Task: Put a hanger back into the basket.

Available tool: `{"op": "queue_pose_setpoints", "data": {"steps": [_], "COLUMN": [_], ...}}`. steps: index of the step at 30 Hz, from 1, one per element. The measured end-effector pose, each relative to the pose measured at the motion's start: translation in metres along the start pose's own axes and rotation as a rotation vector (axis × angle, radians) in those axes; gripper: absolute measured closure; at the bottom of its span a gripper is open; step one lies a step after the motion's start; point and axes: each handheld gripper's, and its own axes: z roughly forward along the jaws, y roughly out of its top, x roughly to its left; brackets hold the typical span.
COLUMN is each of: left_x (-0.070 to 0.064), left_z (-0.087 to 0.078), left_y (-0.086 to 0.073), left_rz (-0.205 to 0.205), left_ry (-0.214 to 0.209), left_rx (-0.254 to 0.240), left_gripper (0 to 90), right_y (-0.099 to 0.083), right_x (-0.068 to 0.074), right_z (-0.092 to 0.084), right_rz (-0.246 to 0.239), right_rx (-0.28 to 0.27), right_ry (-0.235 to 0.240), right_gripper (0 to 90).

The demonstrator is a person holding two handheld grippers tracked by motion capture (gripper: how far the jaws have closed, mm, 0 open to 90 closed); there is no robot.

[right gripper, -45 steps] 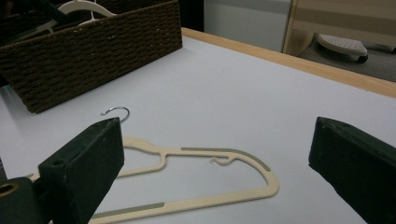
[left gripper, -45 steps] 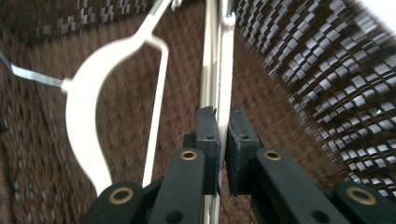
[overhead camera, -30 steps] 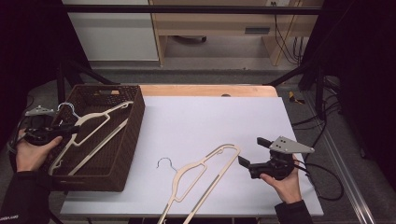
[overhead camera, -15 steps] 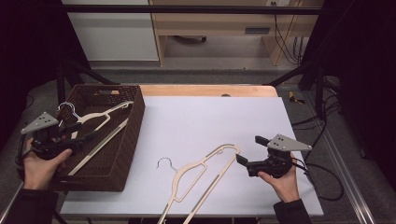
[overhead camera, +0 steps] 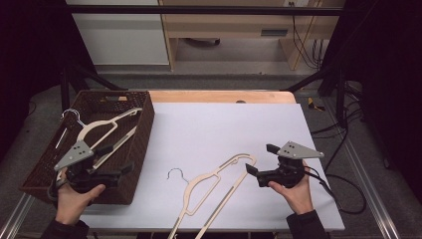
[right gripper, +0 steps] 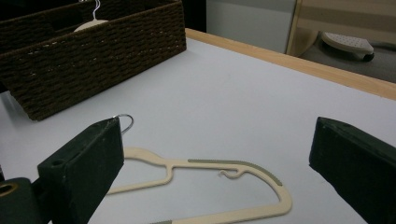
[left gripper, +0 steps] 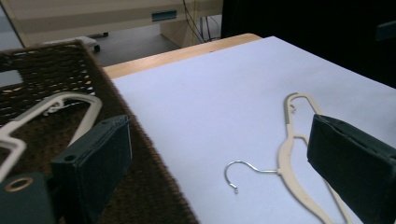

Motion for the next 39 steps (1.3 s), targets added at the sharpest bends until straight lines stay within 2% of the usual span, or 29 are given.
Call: {"op": "queue_pose_setpoints", "data": {"steps": [10, 17, 21, 28, 31, 39], "left_x": [-0.037, -0.056, -0.061, -0.065, -0.068, -0.070], "left_z": [0.015, 0.028, 0.032, 0.041, 0.042, 0.048], "left_y": [-0.014, -0.027, -0.034, -0.057, -0.063, -0.075], "left_rz": [0.033, 0.056, 0.067, 0.042, 0.048, 0.054], "left_ry": [-0.089, -0.124, -0.137, -0.156, -0.154, -0.159], "left_rx": [0.009, 0.060, 0.079, 0.136, 0.153, 0.192], "left_gripper": [7.1, 7.5, 7.5, 7.5, 7.5, 7.3], "right_y": [0.007, 0.015, 0.019, 0.025, 0.025, 0.016], "right_x": [0.012, 0.024, 0.034, 0.050, 0.057, 0.076], "right_z": [0.016, 0.033, 0.046, 0.075, 0.086, 0.119], "right_rz": [-0.022, -0.035, -0.036, -0.048, -0.045, -0.074], "right_rx": [0.031, 0.078, 0.089, 0.128, 0.148, 0.226], "right_ry": [0.014, 0.043, 0.045, 0.049, 0.056, 0.085], "right_gripper": [3.4, 4.6, 6.8, 11.8, 14.6, 21.4]}}
